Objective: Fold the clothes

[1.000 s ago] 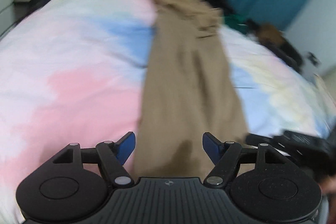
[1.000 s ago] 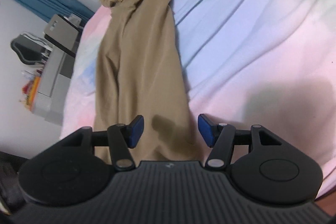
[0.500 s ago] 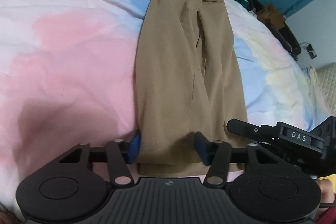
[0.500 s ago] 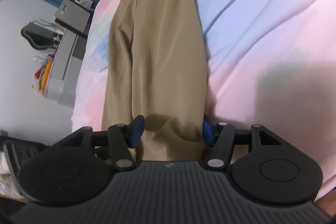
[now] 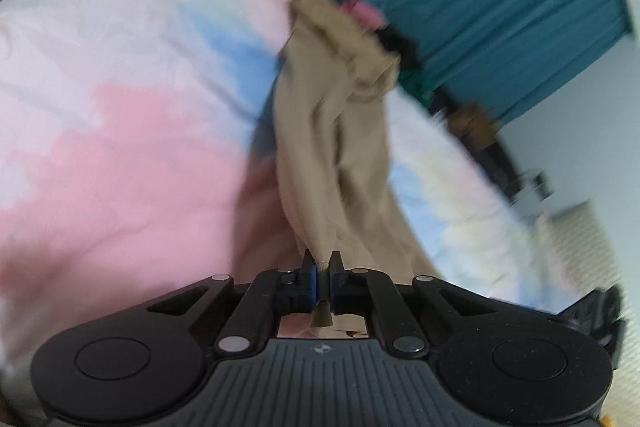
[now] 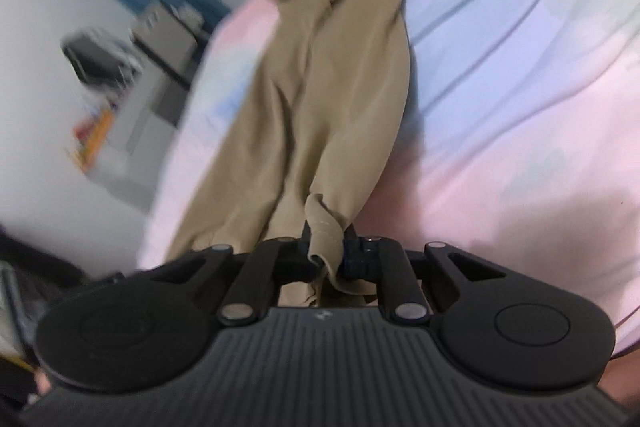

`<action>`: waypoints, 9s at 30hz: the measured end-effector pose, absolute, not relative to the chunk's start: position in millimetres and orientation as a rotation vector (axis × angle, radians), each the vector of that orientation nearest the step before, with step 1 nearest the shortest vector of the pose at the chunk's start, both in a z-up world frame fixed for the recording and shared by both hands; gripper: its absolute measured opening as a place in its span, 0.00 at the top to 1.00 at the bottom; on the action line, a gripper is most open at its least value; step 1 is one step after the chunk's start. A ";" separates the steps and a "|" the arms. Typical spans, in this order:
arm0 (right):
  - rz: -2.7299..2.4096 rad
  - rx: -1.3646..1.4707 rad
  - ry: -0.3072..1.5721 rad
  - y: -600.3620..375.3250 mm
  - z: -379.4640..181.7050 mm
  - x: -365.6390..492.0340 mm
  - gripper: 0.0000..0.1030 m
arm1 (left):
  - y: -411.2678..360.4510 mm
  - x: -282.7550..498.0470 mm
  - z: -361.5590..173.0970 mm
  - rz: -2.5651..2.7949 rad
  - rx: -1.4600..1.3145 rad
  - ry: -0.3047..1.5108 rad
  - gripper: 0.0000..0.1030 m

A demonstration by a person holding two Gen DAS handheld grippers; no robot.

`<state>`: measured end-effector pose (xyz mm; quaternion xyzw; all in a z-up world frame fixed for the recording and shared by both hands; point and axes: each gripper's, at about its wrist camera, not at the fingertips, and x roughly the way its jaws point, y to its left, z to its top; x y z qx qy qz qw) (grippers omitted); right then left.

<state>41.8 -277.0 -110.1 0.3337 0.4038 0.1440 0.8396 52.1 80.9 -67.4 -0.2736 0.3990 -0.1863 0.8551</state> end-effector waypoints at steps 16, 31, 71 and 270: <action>0.399 0.792 0.600 -321.6 -16.8 -6.0 0.87 | 54.7 -34.5 40.0 -0.478 -0.518 0.560 0.96; 0.358 0.844 0.584 -335.3 -31.4 -4.9 0.87 | 36.6 -32.0 43.0 -0.419 -0.440 0.557 0.95; 0.163 0.654 0.697 -305.3 -122.1 225.4 0.35 | -4.5 216.3 -87.4 -0.280 -0.186 0.681 0.51; 0.241 0.416 0.492 -252.5 -68.7 165.6 0.40 | -17.3 160.0 -80.1 -0.159 -0.046 0.580 0.22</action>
